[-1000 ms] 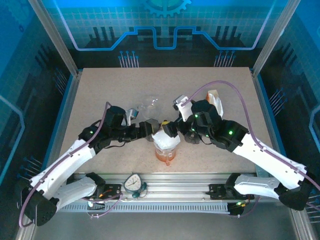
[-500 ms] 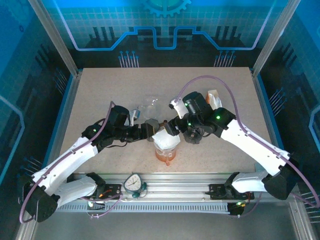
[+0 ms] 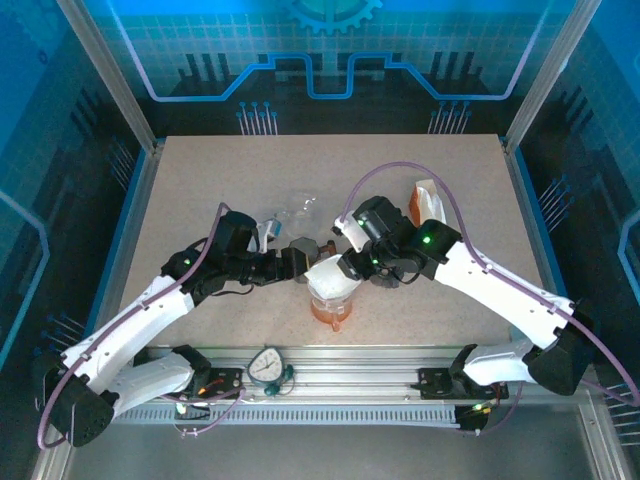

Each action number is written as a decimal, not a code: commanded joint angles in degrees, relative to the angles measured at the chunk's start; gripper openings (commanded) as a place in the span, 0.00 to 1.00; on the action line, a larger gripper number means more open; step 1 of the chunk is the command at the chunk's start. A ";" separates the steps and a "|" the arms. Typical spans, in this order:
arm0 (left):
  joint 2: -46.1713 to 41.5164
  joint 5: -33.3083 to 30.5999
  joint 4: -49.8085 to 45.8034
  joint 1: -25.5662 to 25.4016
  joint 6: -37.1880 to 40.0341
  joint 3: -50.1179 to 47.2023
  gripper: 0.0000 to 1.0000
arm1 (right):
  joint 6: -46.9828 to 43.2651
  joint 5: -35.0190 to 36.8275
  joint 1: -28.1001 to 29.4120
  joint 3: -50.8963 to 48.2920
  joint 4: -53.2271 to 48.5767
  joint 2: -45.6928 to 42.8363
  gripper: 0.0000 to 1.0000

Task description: Place the coffee filter in the dripper

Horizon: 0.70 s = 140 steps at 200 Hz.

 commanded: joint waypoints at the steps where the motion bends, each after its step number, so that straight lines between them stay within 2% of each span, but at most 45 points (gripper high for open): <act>1: 0.06 2.05 1.26 -0.34 0.83 0.06 0.73 | -0.29 1.57 1.16 0.67 -1.24 1.02 0.26; 60: 0.93 3.01 3.45 -0.38 -0.13 -1.41 0.73 | -1.32 6.23 3.75 2.58 -2.67 3.69 0.00; 140: 2.35 4.16 5.15 -0.43 1.32 -2.31 0.76 | -1.61 11.36 7.05 4.21 -4.54 6.15 0.02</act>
